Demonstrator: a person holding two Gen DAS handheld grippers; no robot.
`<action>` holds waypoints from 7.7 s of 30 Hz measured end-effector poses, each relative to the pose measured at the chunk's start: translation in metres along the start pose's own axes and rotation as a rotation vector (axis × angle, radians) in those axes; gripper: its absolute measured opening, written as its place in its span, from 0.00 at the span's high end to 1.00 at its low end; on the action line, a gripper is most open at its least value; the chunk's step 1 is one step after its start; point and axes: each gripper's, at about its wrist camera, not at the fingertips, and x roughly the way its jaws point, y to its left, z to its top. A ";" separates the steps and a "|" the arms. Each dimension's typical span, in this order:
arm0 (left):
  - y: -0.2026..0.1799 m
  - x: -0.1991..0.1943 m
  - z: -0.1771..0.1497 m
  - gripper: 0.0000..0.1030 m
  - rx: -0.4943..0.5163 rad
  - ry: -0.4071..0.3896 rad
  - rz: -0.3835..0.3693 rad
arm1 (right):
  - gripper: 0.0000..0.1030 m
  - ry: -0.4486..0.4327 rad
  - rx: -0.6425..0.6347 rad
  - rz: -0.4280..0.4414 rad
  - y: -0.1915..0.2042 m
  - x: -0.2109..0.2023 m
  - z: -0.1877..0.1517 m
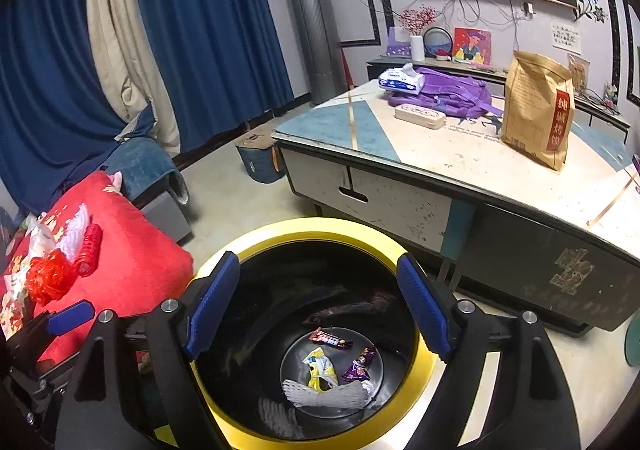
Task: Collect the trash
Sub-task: 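Move both open tools back toward the bed, then grasp the red mesh bag with the right tool while the left tool grasps the white plastic bag, then carry the red mesh bag and white plastic bag over the bin with both tools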
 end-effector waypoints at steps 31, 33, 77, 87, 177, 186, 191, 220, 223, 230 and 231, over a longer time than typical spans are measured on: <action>0.046 -0.074 0.012 0.10 -0.047 -0.152 0.169 | 0.10 -0.081 -0.173 0.154 0.094 -0.045 0.000; 0.049 -0.077 0.013 0.10 -0.058 -0.163 0.179 | 0.10 -0.090 -0.188 0.164 0.100 -0.049 0.000; 0.242 -0.197 0.003 0.10 -0.475 -0.218 0.547 | 0.10 0.026 -0.444 0.451 0.295 -0.021 -0.021; 0.268 -0.189 -0.012 0.10 -0.555 -0.167 0.505 | 0.19 0.115 -0.401 0.415 0.309 0.027 -0.014; 0.113 -0.146 0.020 0.78 -0.171 -0.177 0.288 | 0.92 -0.110 -0.207 0.294 0.141 -0.062 0.037; 0.091 -0.123 0.014 0.78 -0.114 -0.124 0.258 | 0.92 -0.115 -0.148 0.225 0.106 -0.053 0.039; 0.080 -0.110 0.009 0.78 -0.083 -0.092 0.245 | 0.92 -0.122 -0.129 0.193 0.091 -0.049 0.039; 0.003 -0.007 -0.015 0.77 0.118 0.118 0.138 | 0.92 -0.081 -0.058 0.050 0.029 -0.006 0.028; -0.004 0.002 -0.016 0.77 0.139 0.132 0.123 | 0.92 -0.073 -0.042 0.045 0.023 -0.002 0.027; -0.017 0.018 -0.020 0.77 0.174 0.163 0.075 | 0.92 -0.051 -0.025 0.037 0.009 0.005 0.025; -0.019 0.021 -0.021 0.77 0.182 0.168 0.069 | 0.92 -0.048 -0.023 0.036 0.008 0.006 0.025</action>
